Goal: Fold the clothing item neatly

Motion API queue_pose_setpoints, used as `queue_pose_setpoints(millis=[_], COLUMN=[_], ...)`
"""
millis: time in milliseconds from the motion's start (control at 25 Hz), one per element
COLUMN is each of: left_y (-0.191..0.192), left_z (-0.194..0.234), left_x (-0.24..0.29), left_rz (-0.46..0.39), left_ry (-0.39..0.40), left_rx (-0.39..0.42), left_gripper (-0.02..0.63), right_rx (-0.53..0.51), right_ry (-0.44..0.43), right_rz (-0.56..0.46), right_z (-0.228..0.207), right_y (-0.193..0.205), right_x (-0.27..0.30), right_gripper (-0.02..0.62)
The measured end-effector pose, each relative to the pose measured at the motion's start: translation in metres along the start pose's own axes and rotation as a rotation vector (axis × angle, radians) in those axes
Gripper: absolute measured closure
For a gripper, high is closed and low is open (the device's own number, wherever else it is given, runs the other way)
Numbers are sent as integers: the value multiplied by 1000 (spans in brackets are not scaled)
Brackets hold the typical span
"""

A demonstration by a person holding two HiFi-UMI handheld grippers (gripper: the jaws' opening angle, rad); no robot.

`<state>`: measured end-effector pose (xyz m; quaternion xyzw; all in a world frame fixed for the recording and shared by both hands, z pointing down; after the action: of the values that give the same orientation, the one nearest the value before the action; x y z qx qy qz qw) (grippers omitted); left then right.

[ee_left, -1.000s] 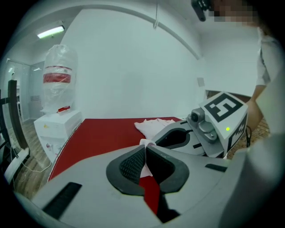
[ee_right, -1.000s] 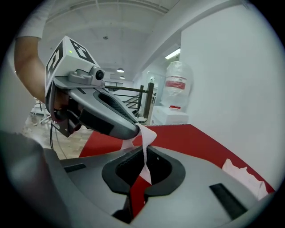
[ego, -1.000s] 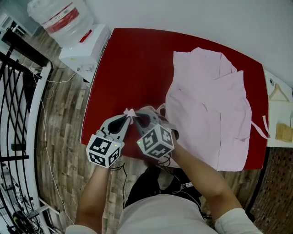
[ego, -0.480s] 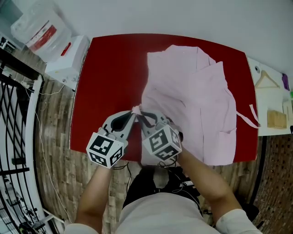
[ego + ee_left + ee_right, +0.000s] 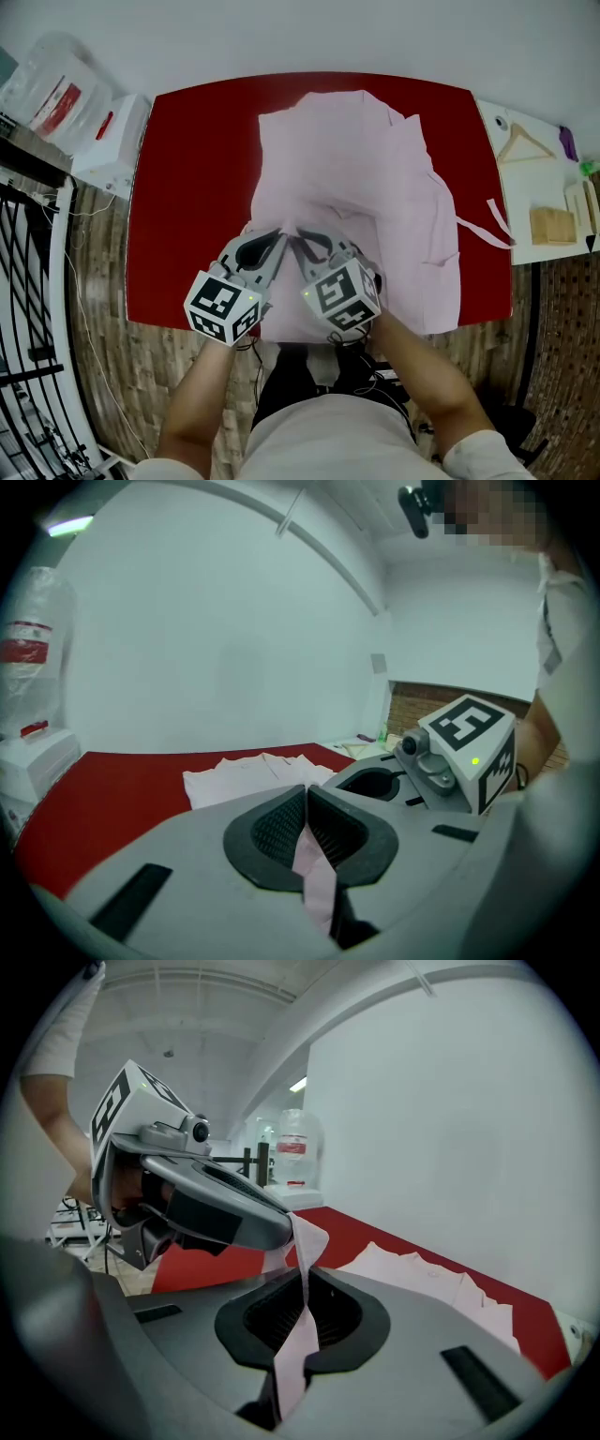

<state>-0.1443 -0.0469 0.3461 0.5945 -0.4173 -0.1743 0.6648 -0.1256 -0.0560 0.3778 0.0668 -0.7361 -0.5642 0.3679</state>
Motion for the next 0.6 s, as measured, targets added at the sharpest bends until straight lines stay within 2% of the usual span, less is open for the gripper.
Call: queue_pose_setpoints(millis=[280,600], left_y=[-8,14], left_z=[-36,-72], left_x=[44,86], left_rz=[15,108], left_ry=[77,175], left_rx=[5,-11], left_gripper=[592,591], right_rx=[54,102], right_ry=[61,130], right_rz=[10,62], right_z=[-45,-83], right_y=[21,61], right_x=[-29,-48], right_gripper=[572,572])
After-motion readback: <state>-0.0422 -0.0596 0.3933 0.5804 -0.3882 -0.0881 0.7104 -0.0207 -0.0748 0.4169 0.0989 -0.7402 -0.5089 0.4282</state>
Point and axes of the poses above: the fingertips, and each gripper's own axes: x forward along the fingers, z to its left, y out of its underside, the point moved 1 cm from there along -x, backward along the fingers, and after that the axes turned 14 degrees about x, right-handed, at the moved point
